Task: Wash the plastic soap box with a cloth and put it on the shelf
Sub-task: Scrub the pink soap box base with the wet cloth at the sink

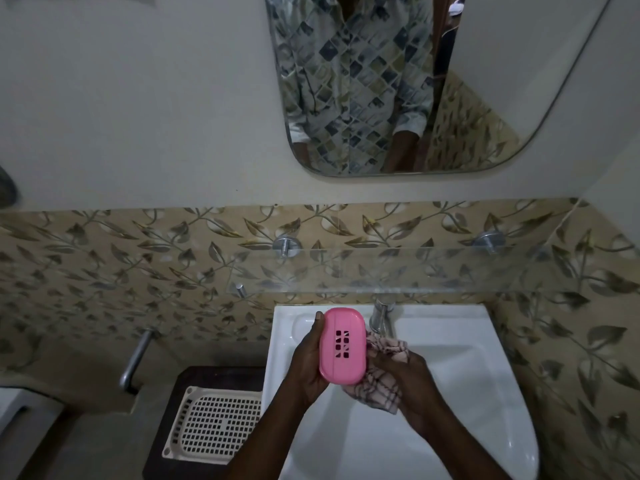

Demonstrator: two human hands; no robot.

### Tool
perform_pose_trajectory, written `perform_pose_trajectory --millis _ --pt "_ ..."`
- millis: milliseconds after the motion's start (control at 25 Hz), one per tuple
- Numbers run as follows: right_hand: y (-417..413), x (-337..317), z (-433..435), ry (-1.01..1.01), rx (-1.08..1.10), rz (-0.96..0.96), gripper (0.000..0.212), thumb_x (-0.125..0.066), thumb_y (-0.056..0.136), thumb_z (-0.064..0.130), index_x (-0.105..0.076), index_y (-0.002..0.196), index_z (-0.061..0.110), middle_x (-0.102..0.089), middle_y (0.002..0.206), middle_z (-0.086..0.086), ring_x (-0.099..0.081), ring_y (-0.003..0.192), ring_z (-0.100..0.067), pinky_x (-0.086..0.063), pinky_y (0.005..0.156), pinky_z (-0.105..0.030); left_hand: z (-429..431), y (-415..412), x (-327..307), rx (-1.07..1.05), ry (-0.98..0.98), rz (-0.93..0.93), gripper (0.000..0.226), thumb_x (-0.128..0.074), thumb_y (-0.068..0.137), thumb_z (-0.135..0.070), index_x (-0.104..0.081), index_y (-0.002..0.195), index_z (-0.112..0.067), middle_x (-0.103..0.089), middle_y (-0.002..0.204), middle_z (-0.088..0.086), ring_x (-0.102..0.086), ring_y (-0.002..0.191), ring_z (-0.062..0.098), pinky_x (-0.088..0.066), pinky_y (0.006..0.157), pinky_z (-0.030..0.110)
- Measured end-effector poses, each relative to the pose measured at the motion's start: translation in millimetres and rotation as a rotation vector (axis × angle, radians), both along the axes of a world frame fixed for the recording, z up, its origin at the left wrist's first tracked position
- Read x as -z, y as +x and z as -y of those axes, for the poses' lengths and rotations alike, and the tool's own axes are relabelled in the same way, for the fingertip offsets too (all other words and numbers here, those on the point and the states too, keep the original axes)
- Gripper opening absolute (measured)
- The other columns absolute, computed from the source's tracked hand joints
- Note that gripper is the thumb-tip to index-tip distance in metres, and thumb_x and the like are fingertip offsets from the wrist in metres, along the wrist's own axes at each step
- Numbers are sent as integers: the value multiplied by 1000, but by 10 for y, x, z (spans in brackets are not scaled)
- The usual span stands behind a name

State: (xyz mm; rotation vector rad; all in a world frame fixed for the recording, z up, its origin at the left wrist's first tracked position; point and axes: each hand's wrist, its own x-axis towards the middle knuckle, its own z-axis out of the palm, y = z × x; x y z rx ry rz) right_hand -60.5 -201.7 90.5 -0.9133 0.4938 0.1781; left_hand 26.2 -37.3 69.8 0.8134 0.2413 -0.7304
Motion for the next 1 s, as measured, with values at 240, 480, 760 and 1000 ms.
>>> perform_pose_trajectory --millis 240,480,760,1000 --pt "50 15 -88 -157 103 -24 32 -77 78 -4 -72 107 6 -76 101 -19 -74 91 -38 -60 69 -56 173 -183 0 -189 922 416 46 -44 101 -46 -55 132 -13 -71 89 7 -71 83 16 -57 90 46" --pt "58 -15 -153 -618 44 195 34 -80 78 6 -74 106 24 -79 96 3 -75 90 -14 -61 70 -26 183 -229 -109 73 603 375 77 -53 79 -76 -50 139 -28 -66 129 1 -65 116 21 -52 101 49" --pt "87 15 66 -50 180 -1 33 -62 83 -11 -69 114 1 -73 105 -28 -71 95 -46 -57 81 -59 -11 -119 -69 -78 233 64 91 -26 81 -76 -61 128 -5 -67 120 25 -65 108 40 -50 98 55" --pt "160 -203 141 -919 144 566 49 -67 84 4 -63 131 14 -70 124 2 -68 112 -14 -57 90 -26 41 -182 -121 75 550 317 69 -28 94 -63 -63 123 -11 -69 104 20 -67 90 28 -56 84 42"
